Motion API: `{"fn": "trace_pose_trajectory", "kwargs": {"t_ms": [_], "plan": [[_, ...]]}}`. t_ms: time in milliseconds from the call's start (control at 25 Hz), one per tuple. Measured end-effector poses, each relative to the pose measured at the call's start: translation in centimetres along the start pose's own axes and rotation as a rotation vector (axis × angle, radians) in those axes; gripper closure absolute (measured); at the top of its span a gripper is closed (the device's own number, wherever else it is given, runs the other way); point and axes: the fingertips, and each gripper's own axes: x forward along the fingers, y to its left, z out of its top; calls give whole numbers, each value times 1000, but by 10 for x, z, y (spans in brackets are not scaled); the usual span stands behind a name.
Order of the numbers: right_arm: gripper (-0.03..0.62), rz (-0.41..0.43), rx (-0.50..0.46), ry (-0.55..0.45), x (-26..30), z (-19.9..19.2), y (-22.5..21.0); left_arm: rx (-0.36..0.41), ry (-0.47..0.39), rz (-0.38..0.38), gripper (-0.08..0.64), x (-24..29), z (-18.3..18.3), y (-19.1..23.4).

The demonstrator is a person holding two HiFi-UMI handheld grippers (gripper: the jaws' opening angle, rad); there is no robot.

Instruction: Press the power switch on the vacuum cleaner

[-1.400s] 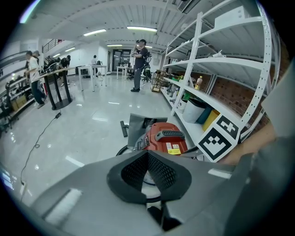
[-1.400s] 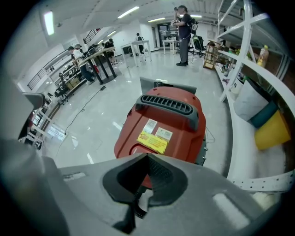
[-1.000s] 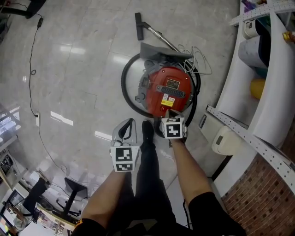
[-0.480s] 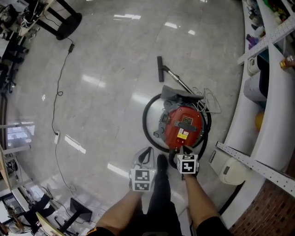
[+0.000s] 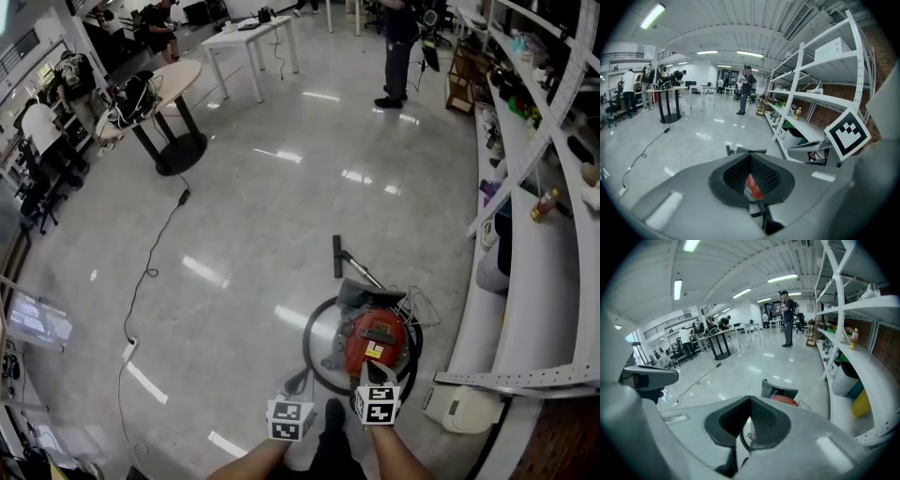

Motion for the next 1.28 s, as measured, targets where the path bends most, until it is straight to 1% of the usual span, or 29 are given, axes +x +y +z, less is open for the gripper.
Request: {"fn": "trace_pose_trajectory", "kwargs": {"t_ms": [120,200,480,640,800,920,1160,1280], "plan": [[600,-3,-17,-87,-31,24,21,13,-40,1,546,-30,13,6],[600,-3,-32,-132,-53,29,37,22,-68,-2,546,-51,17,8],[600,23,-64,-239,-124,26,106,34,-147,-27,546,-133,16,9],[600,23,-79,-274,-158,13,147,35,-174,-54,546,-182,0,12],[600,11,-104,-330,-187,18,178,29,-206,-69,546,-219,-5,22],[600,1,-107,-350,-214,6,200,28,-217,-81,546,-251,-16,24],[600,-16,-106,-375,-256,-29,238,60,-242,-130,546,-301,-39,22],[600,-26,-102,-378,-271,-42,249,74,-263,-158,546,-318,-42,15]]}}
